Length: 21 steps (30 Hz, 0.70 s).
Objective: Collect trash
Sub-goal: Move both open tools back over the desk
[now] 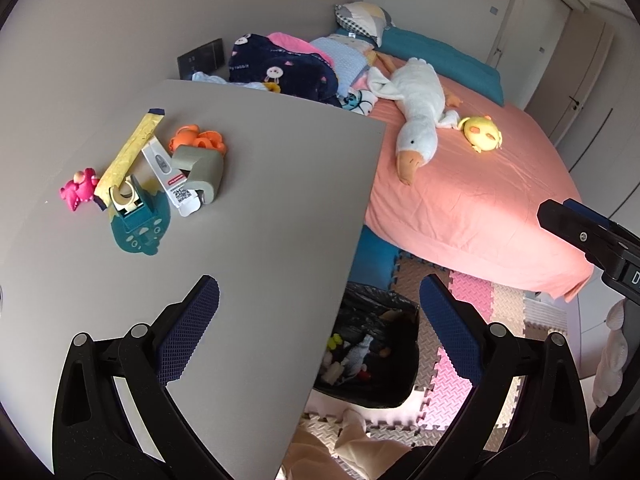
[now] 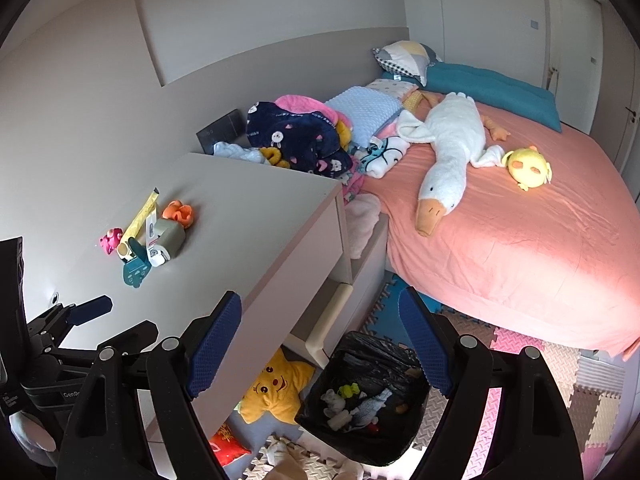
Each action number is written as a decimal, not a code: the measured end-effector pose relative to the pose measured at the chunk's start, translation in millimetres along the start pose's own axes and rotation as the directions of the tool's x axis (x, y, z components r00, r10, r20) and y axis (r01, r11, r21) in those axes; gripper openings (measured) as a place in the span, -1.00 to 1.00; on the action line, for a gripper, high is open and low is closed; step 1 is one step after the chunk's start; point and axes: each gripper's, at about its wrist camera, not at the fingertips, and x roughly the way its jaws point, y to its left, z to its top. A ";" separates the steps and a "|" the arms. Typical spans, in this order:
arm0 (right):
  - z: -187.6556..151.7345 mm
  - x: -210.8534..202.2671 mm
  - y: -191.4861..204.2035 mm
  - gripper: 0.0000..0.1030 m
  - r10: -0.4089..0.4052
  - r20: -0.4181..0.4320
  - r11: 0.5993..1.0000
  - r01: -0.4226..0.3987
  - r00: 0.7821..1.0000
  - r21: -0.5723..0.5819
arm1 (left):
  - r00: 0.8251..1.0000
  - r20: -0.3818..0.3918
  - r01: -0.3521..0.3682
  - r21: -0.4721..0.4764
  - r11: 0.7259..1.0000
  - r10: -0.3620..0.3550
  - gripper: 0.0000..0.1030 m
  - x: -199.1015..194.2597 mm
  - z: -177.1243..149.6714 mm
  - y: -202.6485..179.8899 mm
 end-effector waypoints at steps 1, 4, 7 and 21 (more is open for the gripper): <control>1.2 3.3 4.8 0.58 0.005 -0.002 1.000 -0.005 1.000 -0.007 | 1.000 0.001 -0.008 -0.008 1.000 0.008 0.87 -0.7 -0.6 5.6; 5.0 12.7 19.4 0.58 0.018 -0.010 0.999 -0.019 1.000 -0.026 | 1.000 0.002 -0.029 -0.035 0.999 0.029 0.87 -1.5 -0.8 21.9; 8.9 21.5 35.0 0.58 0.033 -0.012 0.998 -0.033 0.999 -0.048 | 0.999 0.003 -0.052 -0.056 0.997 0.052 0.87 -2.3 -0.9 37.6; 24.8 58.5 88.6 0.58 0.084 -0.047 0.989 -0.089 0.995 -0.116 | 0.988 0.019 -0.147 -0.184 0.972 0.153 0.74 9.6 14.3 106.3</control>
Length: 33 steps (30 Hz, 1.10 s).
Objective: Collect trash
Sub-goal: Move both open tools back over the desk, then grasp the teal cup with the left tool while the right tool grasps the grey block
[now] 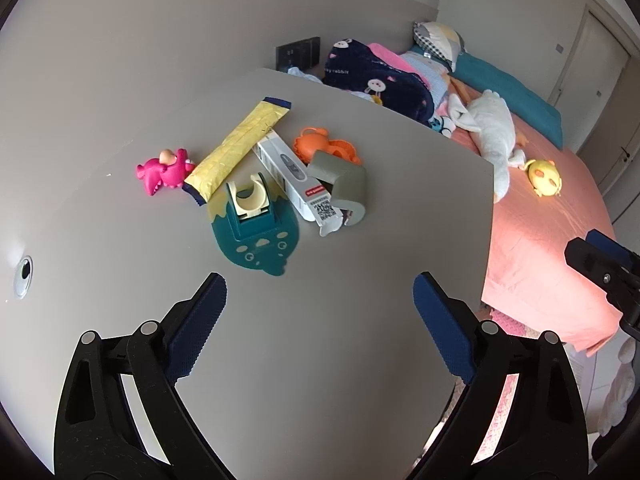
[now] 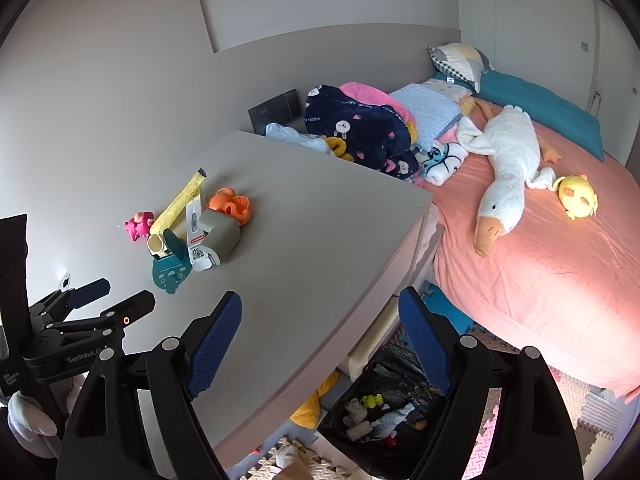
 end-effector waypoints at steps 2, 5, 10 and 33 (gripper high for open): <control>3.0 5.9 3.1 0.58 0.003 -0.003 1.000 -0.003 1.000 -0.004 | 1.000 -0.001 -0.003 -0.029 1.000 0.003 0.67 6.6 7.7 8.2; 9.2 15.8 8.2 0.58 0.009 -0.006 1.000 -0.009 1.000 -0.009 | 1.000 0.000 -0.023 -0.048 0.999 0.023 0.60 16.6 19.3 16.3; 20.2 33.5 15.2 0.57 0.016 -0.016 1.000 -0.016 1.000 -0.012 | 0.999 -0.012 -0.050 -0.072 0.996 0.050 0.51 37.6 36.2 27.4; 47.1 112.5 70.2 0.51 0.099 -0.097 0.989 -0.108 0.990 -0.096 | 0.994 -0.105 -0.051 -0.164 0.985 0.034 -0.13 99.7 44.5 74.2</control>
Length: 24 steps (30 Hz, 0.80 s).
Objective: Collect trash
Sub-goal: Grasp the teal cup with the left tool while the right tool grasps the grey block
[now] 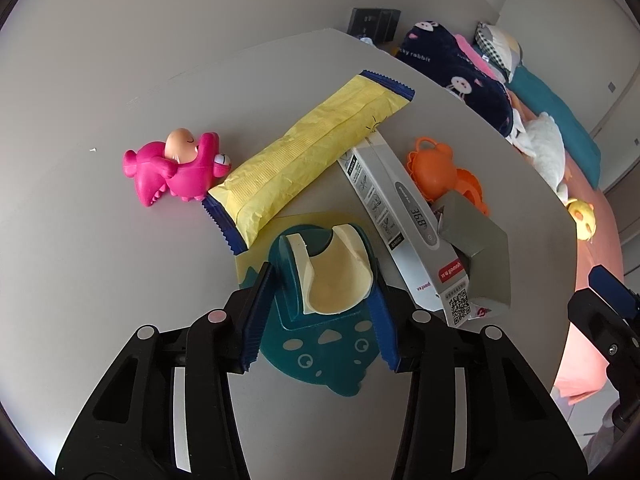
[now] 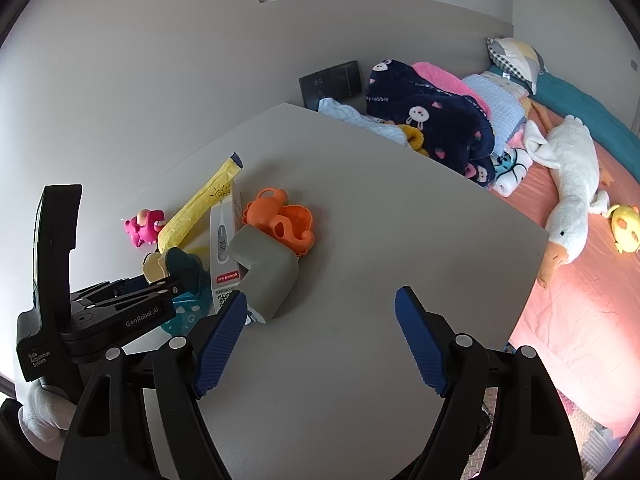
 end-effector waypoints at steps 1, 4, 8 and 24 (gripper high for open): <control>1.0 3.0 1.7 0.51 0.004 -0.002 1.000 -0.004 1.000 -0.001 | 1.000 0.002 0.000 0.002 1.000 0.000 -0.14 0.3 0.7 0.2; 4.2 13.2 4.5 0.51 0.019 -0.015 1.000 -0.019 1.000 0.005 | 1.000 0.009 0.003 0.005 1.000 -0.003 -0.17 0.6 2.1 3.0; 7.2 29.2 5.6 0.49 0.042 -0.043 0.999 -0.041 0.998 0.034 | 1.000 0.020 0.005 0.005 1.000 -0.005 -0.18 0.1 2.6 8.8; 16.1 69.8 15.6 0.32 0.065 -0.110 0.995 -0.056 0.992 0.087 | 0.998 0.067 0.015 0.003 1.000 -0.015 -0.32 -25.2 -5.4 25.9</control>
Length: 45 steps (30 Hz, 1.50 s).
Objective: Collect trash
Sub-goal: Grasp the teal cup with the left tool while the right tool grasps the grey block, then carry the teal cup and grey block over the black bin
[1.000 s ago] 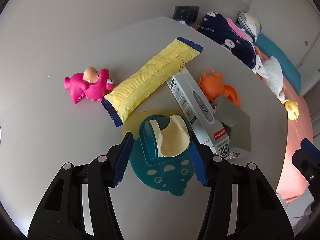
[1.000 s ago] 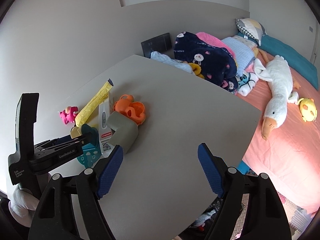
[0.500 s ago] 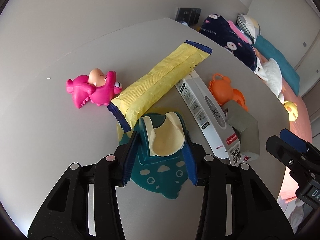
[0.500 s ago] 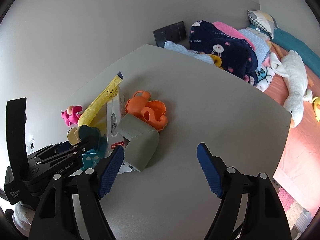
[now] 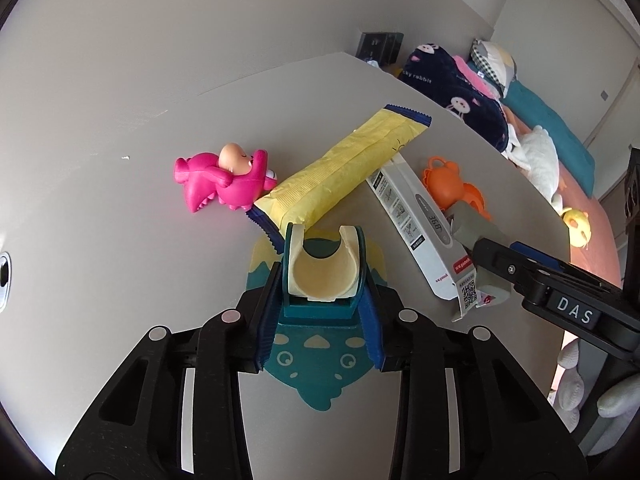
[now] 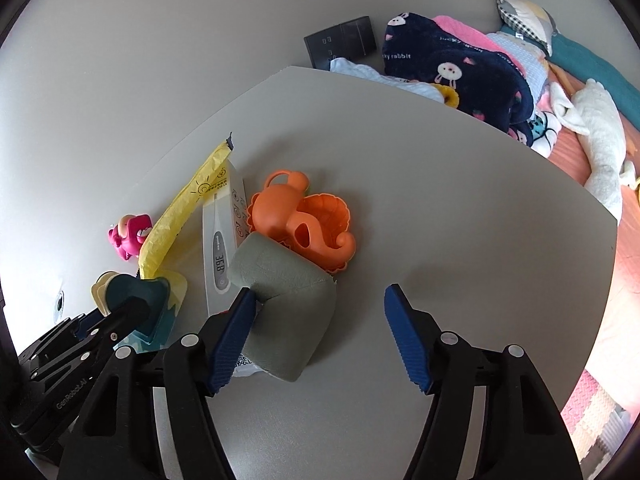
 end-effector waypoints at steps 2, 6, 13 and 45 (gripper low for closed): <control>0.9 2.0 -0.1 0.32 0.007 -0.006 1.000 -0.007 1.000 0.006 | 1.000 0.006 0.002 0.002 1.000 -0.002 -0.32 -3.0 0.2 0.4; 0.7 4.5 -1.9 0.19 0.040 -0.035 0.999 -0.038 0.999 0.033 | 1.000 0.013 0.002 -0.007 1.000 -0.002 -0.32 -8.9 -2.0 1.2; -5.9 -2.9 1.5 -0.20 0.088 -0.075 0.996 -0.086 0.993 0.017 | 1.000 0.027 0.000 -0.007 1.000 0.000 -0.32 -18.1 -4.6 -0.2; -69.7 -140.0 -58.3 -0.19 -0.027 0.120 0.996 0.017 0.992 0.082 | 0.991 0.071 0.103 0.156 0.982 -0.115 -0.32 -70.3 -38.3 -88.1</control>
